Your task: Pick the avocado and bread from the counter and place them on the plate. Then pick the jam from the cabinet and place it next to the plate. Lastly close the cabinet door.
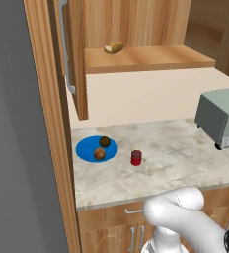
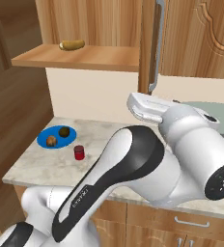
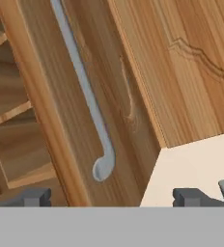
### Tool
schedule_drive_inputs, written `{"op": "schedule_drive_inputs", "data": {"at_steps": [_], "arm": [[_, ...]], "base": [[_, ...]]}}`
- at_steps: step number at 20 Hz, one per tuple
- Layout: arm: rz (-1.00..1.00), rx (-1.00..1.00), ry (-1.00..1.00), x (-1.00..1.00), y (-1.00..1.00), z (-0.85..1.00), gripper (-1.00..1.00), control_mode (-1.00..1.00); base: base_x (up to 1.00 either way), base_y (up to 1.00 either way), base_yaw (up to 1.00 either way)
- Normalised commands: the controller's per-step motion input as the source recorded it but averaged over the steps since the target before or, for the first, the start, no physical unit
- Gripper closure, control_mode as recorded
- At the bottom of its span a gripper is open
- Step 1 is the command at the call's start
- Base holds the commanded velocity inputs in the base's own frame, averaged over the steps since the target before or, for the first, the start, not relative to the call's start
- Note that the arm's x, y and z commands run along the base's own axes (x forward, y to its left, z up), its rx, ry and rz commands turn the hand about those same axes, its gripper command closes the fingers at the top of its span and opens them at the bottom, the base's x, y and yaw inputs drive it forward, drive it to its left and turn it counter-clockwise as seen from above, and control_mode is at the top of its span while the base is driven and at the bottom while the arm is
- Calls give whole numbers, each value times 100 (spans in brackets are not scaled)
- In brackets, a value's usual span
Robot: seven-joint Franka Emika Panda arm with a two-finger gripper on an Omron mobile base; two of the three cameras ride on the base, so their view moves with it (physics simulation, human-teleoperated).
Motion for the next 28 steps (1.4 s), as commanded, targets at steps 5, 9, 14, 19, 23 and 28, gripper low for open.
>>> {"op": "schedule_drive_inputs", "data": {"at_steps": [5,9,14,19,23,28], "arm": [[4,12,4,66,7,-29,-100,-100],[0,7,-1,54,54,-34,-100,-100],[-1,7,-8,34,78,-16,-100,-100],[-5,7,-11,48,83,-4,-100,-100],[-8,8,-7,72,73,-9,-100,-100],[-8,9,-1,96,53,-16,-100,-100]], "base": [[0,0,0],[0,0,0],[0,0,0],[0,0,0],[0,0,0],[0,0,0]]}}
